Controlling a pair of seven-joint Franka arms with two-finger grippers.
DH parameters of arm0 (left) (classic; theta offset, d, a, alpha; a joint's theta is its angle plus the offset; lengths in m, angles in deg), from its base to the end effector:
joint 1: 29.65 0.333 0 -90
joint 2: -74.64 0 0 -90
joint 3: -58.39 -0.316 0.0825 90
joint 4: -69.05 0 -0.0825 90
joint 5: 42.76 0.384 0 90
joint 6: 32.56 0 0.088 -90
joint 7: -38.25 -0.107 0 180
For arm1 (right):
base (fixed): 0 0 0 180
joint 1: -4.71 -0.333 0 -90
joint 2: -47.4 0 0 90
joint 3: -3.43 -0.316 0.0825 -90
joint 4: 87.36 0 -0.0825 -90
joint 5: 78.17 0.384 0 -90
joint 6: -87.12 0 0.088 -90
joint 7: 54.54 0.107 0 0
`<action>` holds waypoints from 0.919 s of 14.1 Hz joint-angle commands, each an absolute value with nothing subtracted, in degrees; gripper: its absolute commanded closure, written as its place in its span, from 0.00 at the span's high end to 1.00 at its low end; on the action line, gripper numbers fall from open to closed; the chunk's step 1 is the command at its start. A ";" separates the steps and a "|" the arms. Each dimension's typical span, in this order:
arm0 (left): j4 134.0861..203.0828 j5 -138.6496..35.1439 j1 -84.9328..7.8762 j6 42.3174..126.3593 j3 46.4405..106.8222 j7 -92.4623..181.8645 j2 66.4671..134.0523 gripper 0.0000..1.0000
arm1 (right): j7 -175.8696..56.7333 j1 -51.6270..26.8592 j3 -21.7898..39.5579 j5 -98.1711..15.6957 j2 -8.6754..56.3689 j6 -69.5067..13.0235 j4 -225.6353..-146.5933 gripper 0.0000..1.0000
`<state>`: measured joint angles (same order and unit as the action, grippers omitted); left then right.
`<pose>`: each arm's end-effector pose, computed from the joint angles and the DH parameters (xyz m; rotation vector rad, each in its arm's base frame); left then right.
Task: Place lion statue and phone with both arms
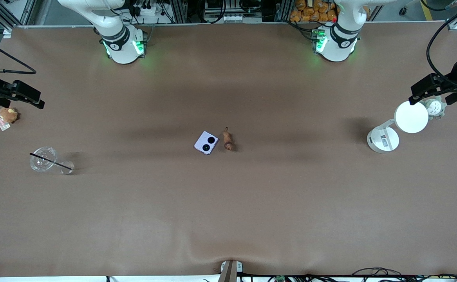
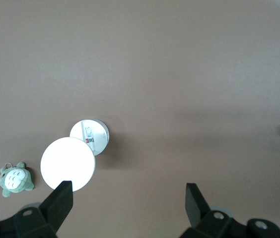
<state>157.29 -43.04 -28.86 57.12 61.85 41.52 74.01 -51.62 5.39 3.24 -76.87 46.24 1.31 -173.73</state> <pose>0.5504 -0.0264 0.6446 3.1350 0.0162 0.0562 0.5537 -0.0022 0.6367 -3.1178 0.0908 0.0476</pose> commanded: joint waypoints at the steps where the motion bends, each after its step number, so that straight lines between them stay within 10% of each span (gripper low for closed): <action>1: 155.62 -41.79 -28.60 55.77 62.44 42.03 74.73 1.00 | -50.76 5.95 2.73 -77.03 46.70 2.21 -173.23 1.00; 13: 155.18 -40.83 -28.69 55.06 62.09 41.41 81.29 1.00 | -50.84 5.86 2.64 -77.03 46.43 2.21 -173.23 1.00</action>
<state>157.19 -42.61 -28.65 56.10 61.84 41.52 78.08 -51.62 5.39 3.20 -76.87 46.23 1.42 -173.71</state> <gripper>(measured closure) 0.000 0.000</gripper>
